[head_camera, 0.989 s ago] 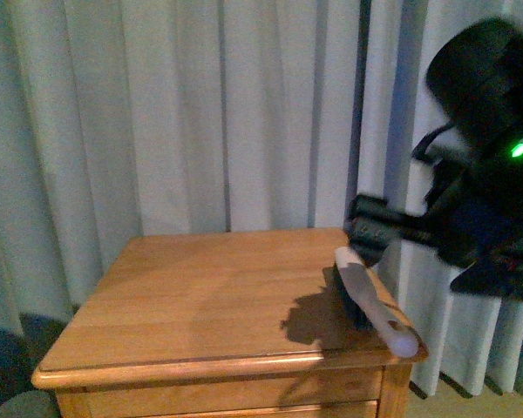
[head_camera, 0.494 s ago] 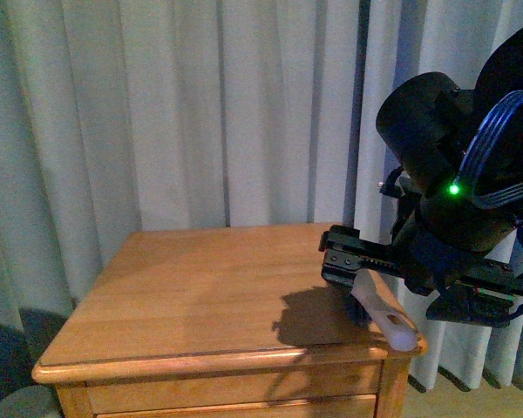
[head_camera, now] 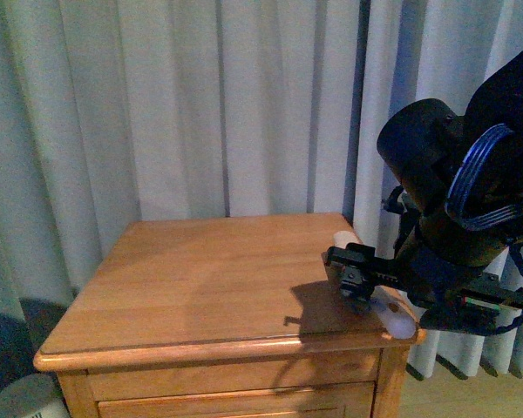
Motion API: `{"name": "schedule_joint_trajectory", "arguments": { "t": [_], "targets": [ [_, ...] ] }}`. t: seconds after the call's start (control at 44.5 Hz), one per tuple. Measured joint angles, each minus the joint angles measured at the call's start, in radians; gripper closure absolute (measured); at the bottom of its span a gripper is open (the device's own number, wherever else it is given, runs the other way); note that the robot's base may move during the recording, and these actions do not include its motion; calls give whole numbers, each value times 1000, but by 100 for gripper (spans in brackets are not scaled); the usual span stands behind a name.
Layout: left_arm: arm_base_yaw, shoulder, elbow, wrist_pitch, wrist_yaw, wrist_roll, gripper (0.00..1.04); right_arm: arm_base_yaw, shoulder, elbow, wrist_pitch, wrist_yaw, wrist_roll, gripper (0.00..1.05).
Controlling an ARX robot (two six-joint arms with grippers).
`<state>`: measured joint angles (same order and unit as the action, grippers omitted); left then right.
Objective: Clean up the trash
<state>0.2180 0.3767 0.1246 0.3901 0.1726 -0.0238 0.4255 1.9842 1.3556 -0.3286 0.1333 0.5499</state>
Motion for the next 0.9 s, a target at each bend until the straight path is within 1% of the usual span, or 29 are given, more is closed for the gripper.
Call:
{"name": "schedule_joint_trajectory", "arguments": {
  "t": [0.247,0.337,0.36,0.562,0.652,0.742,0.809,0.899],
  "targets": [
    [0,0,0,0,0,0,78,0,3,6,0,0,0,62],
    [0,0,0,0,0,0,78,0,3,7,0,-3,-3,77],
    [0,0,0,0,0,0,78,2,3,7,0,10,1,80],
    [0,0,0,0,1,0,78,0,3,7,20,17,-14,82],
    [0,0,0,0,0,0,78,0,-11,-6,49,45,-34,82],
    [0,0,0,0,0,0,78,1,-51,-48,121,107,-86,82],
    [0,0,0,0,0,0,78,1,-90,-83,171,130,-121,82],
    [0,0,0,0,0,0,78,1,-179,-159,280,186,-186,82]
  ]
}}
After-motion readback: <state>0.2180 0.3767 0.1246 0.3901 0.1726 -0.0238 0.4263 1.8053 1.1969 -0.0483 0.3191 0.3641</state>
